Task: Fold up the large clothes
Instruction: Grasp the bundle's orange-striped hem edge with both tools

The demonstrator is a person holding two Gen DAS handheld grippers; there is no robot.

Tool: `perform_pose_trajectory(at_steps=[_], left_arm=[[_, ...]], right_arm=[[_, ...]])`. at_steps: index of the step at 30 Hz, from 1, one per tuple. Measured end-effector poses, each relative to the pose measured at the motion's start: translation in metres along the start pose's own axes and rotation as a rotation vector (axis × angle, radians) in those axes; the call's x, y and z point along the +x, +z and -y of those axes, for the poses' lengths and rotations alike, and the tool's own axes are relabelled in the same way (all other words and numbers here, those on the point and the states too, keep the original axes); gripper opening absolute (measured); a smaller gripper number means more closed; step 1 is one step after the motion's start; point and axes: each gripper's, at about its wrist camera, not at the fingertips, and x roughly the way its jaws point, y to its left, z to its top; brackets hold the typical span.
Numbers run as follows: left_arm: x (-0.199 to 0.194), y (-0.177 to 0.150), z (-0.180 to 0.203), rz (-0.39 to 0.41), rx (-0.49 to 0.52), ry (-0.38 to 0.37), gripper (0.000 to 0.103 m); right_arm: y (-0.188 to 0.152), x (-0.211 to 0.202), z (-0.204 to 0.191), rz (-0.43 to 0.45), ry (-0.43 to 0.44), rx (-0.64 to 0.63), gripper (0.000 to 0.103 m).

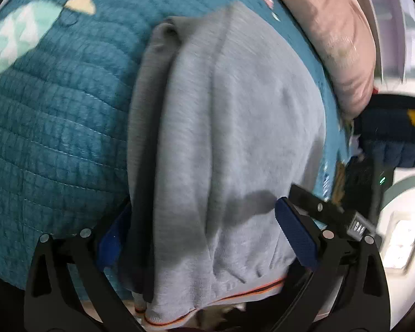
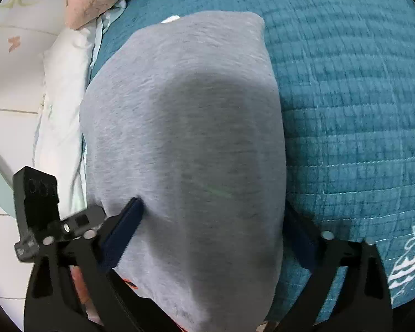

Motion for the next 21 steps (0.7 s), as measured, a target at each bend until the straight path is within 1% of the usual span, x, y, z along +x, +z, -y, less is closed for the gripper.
perform_pose_trajectory(at_steps=[1,2,3,4,5,6,7,9,10,11,12,13,15,17,19,20,21], left_arm=[[0.001,-0.003,0.004,0.001,0.020,0.019,0.096],[0.000,-0.006,0.006,0.000,0.025,0.026,0.091],[-0.003,-0.008,0.009,-0.002,0.027,0.021,0.085],[-0.006,-0.009,0.010,-0.011,0.019,-0.001,0.081],[-0.007,-0.009,0.011,-0.015,0.016,-0.006,0.075],[-0.005,-0.009,0.010,-0.035,0.012,-0.029,0.072],[-0.003,-0.009,0.007,-0.046,0.007,-0.042,0.072],[0.005,-0.007,-0.001,-0.061,-0.008,-0.033,0.072],[0.012,-0.003,-0.007,-0.067,-0.031,-0.053,0.081],[0.014,-0.001,-0.009,-0.068,-0.056,-0.099,0.094],[0.014,0.002,-0.010,-0.062,-0.080,-0.141,0.097],[0.016,0.004,-0.009,-0.065,-0.093,-0.130,0.098],[0.022,0.005,-0.004,-0.080,-0.069,-0.102,0.098],[0.024,0.006,0.001,-0.093,-0.049,-0.068,0.098],[0.026,0.008,0.006,-0.095,-0.051,-0.046,0.098],[0.027,0.008,0.008,-0.093,-0.047,-0.039,0.098],[0.028,0.008,0.012,-0.092,-0.029,-0.020,0.095]], right_arm=[[-0.001,-0.003,-0.001,0.003,-0.013,-0.008,0.067],[-0.003,-0.006,-0.002,0.003,-0.004,-0.020,0.055],[-0.006,-0.013,-0.002,0.006,0.017,-0.032,0.051],[-0.007,-0.017,-0.003,0.009,0.029,-0.039,0.044],[-0.008,-0.022,-0.003,0.010,0.037,-0.045,0.041],[-0.009,-0.025,-0.002,0.010,0.044,-0.048,0.040],[-0.010,-0.028,-0.001,0.007,0.044,-0.049,0.040],[-0.011,-0.028,-0.002,0.010,0.043,-0.059,0.040],[-0.010,-0.026,-0.002,0.008,0.037,-0.064,0.042],[-0.008,-0.023,-0.002,0.001,0.028,-0.065,0.048],[-0.006,-0.020,0.001,-0.006,0.034,-0.046,0.050],[-0.005,-0.017,0.002,-0.010,0.044,-0.024,0.054],[-0.002,-0.012,0.005,-0.008,0.066,0.002,0.059],[0.000,-0.008,0.006,-0.006,0.075,0.007,0.070],[0.002,-0.004,0.004,-0.004,0.089,0.014,0.077],[0.002,-0.003,0.002,0.000,0.081,0.017,0.074],[0.002,-0.003,-0.001,0.004,0.061,0.006,0.070]])
